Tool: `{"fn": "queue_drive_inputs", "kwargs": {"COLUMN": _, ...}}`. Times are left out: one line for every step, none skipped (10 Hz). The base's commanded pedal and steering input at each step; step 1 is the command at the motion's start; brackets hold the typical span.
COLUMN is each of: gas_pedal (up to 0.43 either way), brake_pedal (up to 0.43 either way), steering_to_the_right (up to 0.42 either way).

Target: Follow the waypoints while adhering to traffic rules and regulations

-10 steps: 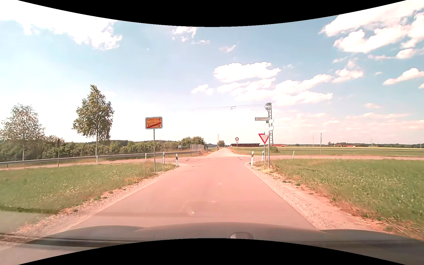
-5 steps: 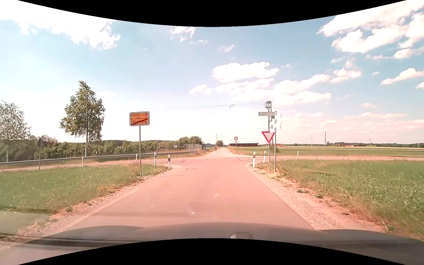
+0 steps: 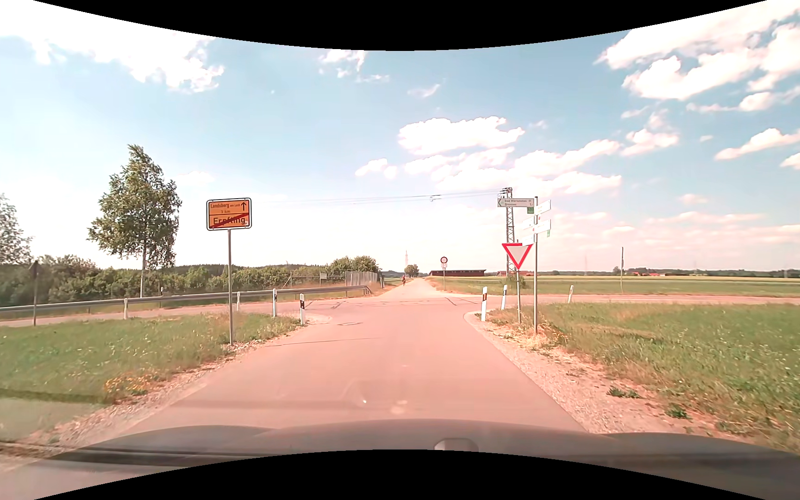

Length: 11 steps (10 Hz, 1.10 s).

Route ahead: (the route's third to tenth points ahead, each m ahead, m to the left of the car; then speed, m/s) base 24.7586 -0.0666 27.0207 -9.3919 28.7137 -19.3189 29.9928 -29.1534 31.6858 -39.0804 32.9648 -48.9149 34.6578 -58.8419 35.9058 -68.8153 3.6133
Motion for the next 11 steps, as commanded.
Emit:
{"fn": "queue_drive_inputs", "kwargs": {"gas_pedal": 0.0, "brake_pedal": 0.0, "steering_to_the_right": 0.014}}
{"fn": "queue_drive_inputs", "kwargs": {"gas_pedal": 0.0, "brake_pedal": 0.0, "steering_to_the_right": 0.013}}
{"fn": "queue_drive_inputs", "kwargs": {"gas_pedal": 0.0, "brake_pedal": 0.0, "steering_to_the_right": 0.012}}
{"fn": "queue_drive_inputs", "kwargs": {"gas_pedal": 0.0, "brake_pedal": 0.0, "steering_to_the_right": 0.012}}
{"fn": "queue_drive_inputs", "kwargs": {"gas_pedal": 0.0, "brake_pedal": 0.0, "steering_to_the_right": 0.012}}
{"fn": "queue_drive_inputs", "kwargs": {"gas_pedal": 0.0, "brake_pedal": 0.0, "steering_to_the_right": 0.012}}
{"fn": "queue_drive_inputs", "kwargs": {"gas_pedal": 0.0, "brake_pedal": 0.0, "steering_to_the_right": 0.012}}
{"fn": "queue_drive_inputs", "kwargs": {"gas_pedal": 0.0, "brake_pedal": 0.0, "steering_to_the_right": 0.011}}
{"fn": "queue_drive_inputs", "kwargs": {"gas_pedal": 0.0, "brake_pedal": 0.0, "steering_to_the_right": 0.012}}
{"fn": "queue_drive_inputs", "kwargs": {"gas_pedal": 0.0, "brake_pedal": 0.0, "steering_to_the_right": 0.012}}
{"fn": "queue_drive_inputs", "kwargs": {"gas_pedal": 0.039, "brake_pedal": 0.0, "steering_to_the_right": 0.012}}
